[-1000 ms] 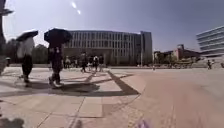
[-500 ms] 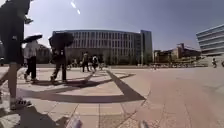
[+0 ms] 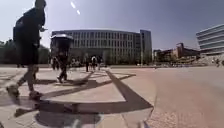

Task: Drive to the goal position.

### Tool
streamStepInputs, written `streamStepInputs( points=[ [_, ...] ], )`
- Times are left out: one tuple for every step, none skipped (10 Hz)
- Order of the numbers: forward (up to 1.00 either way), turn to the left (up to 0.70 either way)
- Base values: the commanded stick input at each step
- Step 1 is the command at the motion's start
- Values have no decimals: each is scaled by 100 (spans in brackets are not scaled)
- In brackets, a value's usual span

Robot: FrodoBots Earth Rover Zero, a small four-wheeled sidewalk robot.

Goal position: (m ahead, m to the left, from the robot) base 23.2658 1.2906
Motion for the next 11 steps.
streamStepInputs(
  points=[
    [70,12],
    [70,2],
    [70,0],
    [70,0],
    [70,0],
    [70,2],
    [70,2],
    [70,0],
    [70,0],
    [70,0],
    [70,0]
  ],
)
